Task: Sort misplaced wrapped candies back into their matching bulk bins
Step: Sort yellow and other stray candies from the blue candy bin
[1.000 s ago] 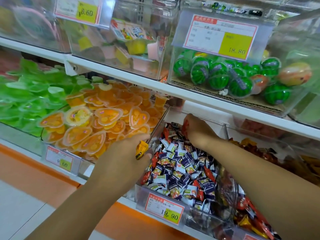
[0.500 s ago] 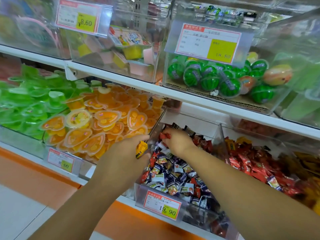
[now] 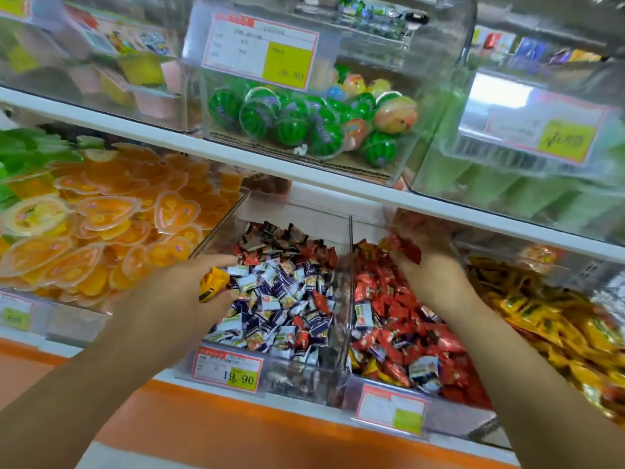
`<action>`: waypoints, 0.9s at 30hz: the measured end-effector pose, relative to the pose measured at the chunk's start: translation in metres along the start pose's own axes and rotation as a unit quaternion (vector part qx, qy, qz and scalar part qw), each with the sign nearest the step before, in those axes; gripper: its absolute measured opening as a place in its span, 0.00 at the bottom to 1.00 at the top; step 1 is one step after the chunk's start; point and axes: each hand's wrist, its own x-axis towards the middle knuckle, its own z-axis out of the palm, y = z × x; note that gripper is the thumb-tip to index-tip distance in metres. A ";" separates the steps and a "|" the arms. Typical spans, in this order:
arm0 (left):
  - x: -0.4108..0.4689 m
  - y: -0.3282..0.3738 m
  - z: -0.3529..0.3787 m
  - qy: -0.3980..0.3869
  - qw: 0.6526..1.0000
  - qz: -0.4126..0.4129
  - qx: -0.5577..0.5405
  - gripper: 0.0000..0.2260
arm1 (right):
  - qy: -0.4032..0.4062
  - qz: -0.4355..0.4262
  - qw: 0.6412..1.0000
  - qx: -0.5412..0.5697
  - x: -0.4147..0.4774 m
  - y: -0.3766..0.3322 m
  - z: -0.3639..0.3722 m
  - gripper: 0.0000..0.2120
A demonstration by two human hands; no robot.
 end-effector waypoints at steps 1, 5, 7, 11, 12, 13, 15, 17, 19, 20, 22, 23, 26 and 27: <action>0.001 0.000 0.000 0.001 1.000 0.000 -0.004 0.18 | -0.042 0.005 0.999 -0.022 -0.002 0.008 0.005 0.23; 0.004 -0.002 0.000 0.008 1.000 -0.002 -0.005 0.18 | -0.218 0.007 0.966 -0.139 -0.011 0.017 0.034 0.32; 0.004 -0.003 0.000 0.010 1.000 -0.003 -0.002 0.17 | -0.256 0.026 0.952 -0.164 -0.011 0.013 0.043 0.30; 0.004 -0.004 0.000 0.020 1.000 0.001 -0.018 0.17 | -0.301 0.050 0.939 -0.158 0.001 0.006 0.031 0.32; 0.004 -0.006 -0.002 0.024 1.000 0.004 -0.019 0.18 | -0.297 0.047 0.941 -0.154 0.003 0.001 0.022 0.33; 0.004 -0.007 -0.003 0.029 0.999 0.005 -0.022 0.19 | -0.276 0.032 0.950 -0.144 0.005 -0.006 0.013 0.33; 0.003 -0.009 -0.007 0.036 0.999 -0.001 -0.034 0.18 | -0.183 -0.012 0.979 -0.087 0.005 -0.030 -0.001 0.27; 0.002 -0.010 -0.010 0.037 0.998 -0.007 -0.044 0.18 | -0.124 -0.082 0.989 -0.029 0.006 -0.060 0.000 0.18; 0.003 -0.013 -0.012 0.033 0.998 -0.016 -0.048 0.19 | -0.164 -0.128 0.978 -0.033 0.018 -0.087 0.017 0.15; 0.004 -0.014 -0.012 0.031 0.998 -0.021 -0.047 0.20 | -0.198 -0.141 0.968 -0.061 0.029 -0.094 0.029 0.16; 0.004 -0.015 -0.014 0.018 0.999 -0.026 -0.039 0.20 | -0.261 -0.140 0.945 -0.140 0.055 -0.100 0.055 0.20; 0.003 -0.015 -0.015 0.010 0.999 -0.023 -0.033 0.20 | -0.285 -0.128 0.934 -0.171 0.068 -0.100 0.065 0.21; 0.003 -0.016 -0.017 0.000 1.000 -0.026 -0.016 0.21 | -0.326 -0.120 0.907 -0.238 0.095 -0.097 0.085 0.19; 0.004 -0.017 -0.017 0.000 0.999 -0.031 -0.010 0.21 | -0.345 -0.115 0.898 -0.246 0.100 -0.097 0.091 0.21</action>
